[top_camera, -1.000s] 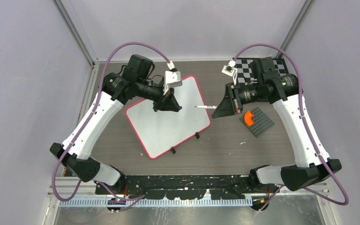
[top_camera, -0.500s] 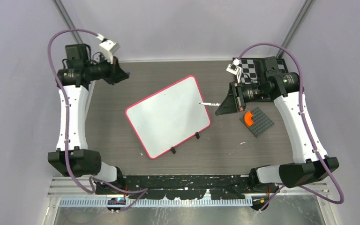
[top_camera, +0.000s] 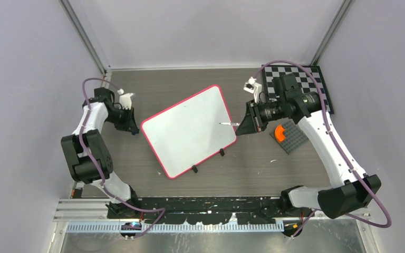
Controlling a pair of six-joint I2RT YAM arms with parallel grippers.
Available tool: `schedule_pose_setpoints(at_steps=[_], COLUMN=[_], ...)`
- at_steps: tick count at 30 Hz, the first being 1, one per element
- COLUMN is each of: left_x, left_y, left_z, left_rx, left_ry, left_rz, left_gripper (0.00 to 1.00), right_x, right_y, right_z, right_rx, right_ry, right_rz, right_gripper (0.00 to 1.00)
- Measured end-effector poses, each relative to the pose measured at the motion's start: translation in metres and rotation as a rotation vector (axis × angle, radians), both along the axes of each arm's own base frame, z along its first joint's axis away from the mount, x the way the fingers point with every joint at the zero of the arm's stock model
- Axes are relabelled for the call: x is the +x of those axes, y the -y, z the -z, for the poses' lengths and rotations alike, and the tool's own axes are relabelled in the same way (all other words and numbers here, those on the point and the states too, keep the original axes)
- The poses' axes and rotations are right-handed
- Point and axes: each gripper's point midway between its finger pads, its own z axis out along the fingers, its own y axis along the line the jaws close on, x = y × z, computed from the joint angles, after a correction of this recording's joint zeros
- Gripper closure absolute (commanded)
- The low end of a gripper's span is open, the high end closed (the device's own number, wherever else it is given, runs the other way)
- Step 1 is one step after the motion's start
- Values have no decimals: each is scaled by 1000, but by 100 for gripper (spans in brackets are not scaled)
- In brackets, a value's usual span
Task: Write a sentence on the whiteboard
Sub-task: Place the pen cap at the center of the board.
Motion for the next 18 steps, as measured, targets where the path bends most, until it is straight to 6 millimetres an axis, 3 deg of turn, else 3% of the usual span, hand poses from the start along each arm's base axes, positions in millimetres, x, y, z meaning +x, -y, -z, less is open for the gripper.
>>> schedule_pose_setpoints(at_steps=[3,7,18], left_x=[-11,-14,-23], left_y=[-4,-9,-9], left_z=[27,47,74], left_rx=[23,46,86], left_ry=[-80,-126,-189], left_rz=[-8,-7,14], left_gripper=[97,95,86], right_x=[-4,-8,-7], right_y=[-6,-14,-23], right_z=[10,19,23], right_rx=[-36,-82,-117], right_ry=[22,54,98], right_rz=[-18,-42,-54], right_gripper=[100,100,100])
